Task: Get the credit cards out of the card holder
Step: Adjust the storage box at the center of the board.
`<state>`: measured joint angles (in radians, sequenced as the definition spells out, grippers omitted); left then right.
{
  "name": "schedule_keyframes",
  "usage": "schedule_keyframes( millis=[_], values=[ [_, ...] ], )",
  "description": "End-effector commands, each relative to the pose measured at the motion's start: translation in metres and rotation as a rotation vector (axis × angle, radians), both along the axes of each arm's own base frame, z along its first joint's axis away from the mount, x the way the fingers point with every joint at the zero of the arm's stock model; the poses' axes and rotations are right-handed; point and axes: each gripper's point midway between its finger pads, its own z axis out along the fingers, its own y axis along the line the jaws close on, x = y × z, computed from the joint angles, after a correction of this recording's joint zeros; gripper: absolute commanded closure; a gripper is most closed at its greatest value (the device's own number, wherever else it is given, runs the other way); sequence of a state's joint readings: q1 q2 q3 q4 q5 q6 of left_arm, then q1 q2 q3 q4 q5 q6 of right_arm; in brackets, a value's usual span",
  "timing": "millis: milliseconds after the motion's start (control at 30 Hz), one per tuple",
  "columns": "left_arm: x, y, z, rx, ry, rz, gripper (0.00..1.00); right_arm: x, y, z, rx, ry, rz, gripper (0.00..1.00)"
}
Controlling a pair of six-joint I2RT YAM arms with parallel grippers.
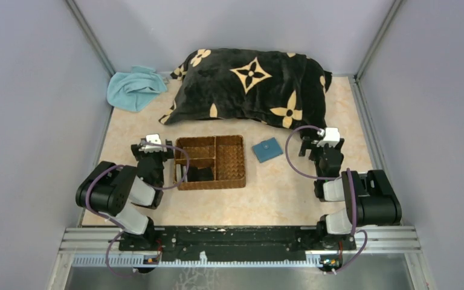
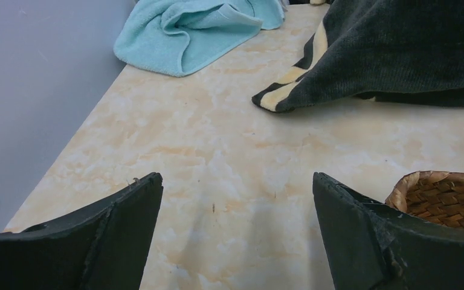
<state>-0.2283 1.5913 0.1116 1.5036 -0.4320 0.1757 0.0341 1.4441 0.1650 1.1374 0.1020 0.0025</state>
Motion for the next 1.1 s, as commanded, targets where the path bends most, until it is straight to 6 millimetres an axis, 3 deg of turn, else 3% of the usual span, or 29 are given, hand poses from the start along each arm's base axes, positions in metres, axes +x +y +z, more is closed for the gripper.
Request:
schedule_keyframes(
  millis=[0,200,300,333,400,467,600,667,700,733,800,833,867,933,1033,1067],
  values=[
    [0.006,-0.003,0.017,-0.032,-0.065,-0.015,0.01,0.013,-0.002,0.024,0.005,-0.082,-0.008,0.01],
    [0.006,-0.003,0.018,-0.033,-0.067,-0.016,0.01,0.012,-0.003,0.033,0.017,-0.036,-0.025,0.01],
    [0.003,-0.002,0.019,-0.038,-0.075,-0.015,0.01,0.021,0.002,0.038,0.257,0.145,-0.118,0.01],
    [0.001,-0.002,0.02,-0.038,-0.083,-0.015,0.01,0.022,0.008,0.039,0.342,0.202,-0.136,0.01],
    [-0.005,0.006,0.028,-0.032,-0.112,0.049,0.01,0.022,0.037,0.039,0.4,0.299,-0.006,0.01],
    [-0.017,0.013,0.05,-0.023,-0.165,0.174,0.01,0.015,0.057,0.034,0.425,0.374,0.07,0.01],
    [-0.028,-0.006,0.117,0.094,-0.257,0.248,0.0,-0.009,0.052,0.027,0.331,0.411,0.004,0.01],
    [-0.036,-0.017,0.144,0.06,-0.282,0.288,0.01,-0.016,0.058,0.037,0.313,0.375,0.054,0.11],
    [-0.04,-0.023,0.154,0.033,-0.289,0.298,0.01,-0.019,0.061,0.045,0.288,0.357,0.064,0.27],
    [-0.045,-0.033,0.166,-0.001,-0.303,0.287,0.01,-0.024,0.057,0.049,0.237,0.351,0.022,0.52],
    [-0.057,-0.041,0.183,-0.089,-0.32,0.29,0.01,-0.033,0.058,0.072,0.143,0.294,-0.04,0.91],
    [-0.064,-0.036,0.18,-0.187,-0.278,0.362,0.01,-0.038,0.062,0.084,0.114,0.262,-0.053,1.0],
    [-0.068,-0.035,0.179,-0.242,-0.217,0.43,0.01,-0.042,0.071,0.098,0.097,0.226,-0.039,1.0],
    [-0.065,-0.051,0.179,-0.177,-0.091,0.471,0.01,-0.048,0.082,0.125,0.097,0.161,-0.005,1.0],
    [-0.063,-0.101,0.175,0.033,0.015,0.229,0.01,-0.051,0.097,0.158,0.188,0.064,0.083,1.0],
    [-0.064,-0.118,0.173,0.065,0.046,0.133,0.01,-0.052,0.098,0.166,0.247,0.028,0.077,0.84]
  ],
)
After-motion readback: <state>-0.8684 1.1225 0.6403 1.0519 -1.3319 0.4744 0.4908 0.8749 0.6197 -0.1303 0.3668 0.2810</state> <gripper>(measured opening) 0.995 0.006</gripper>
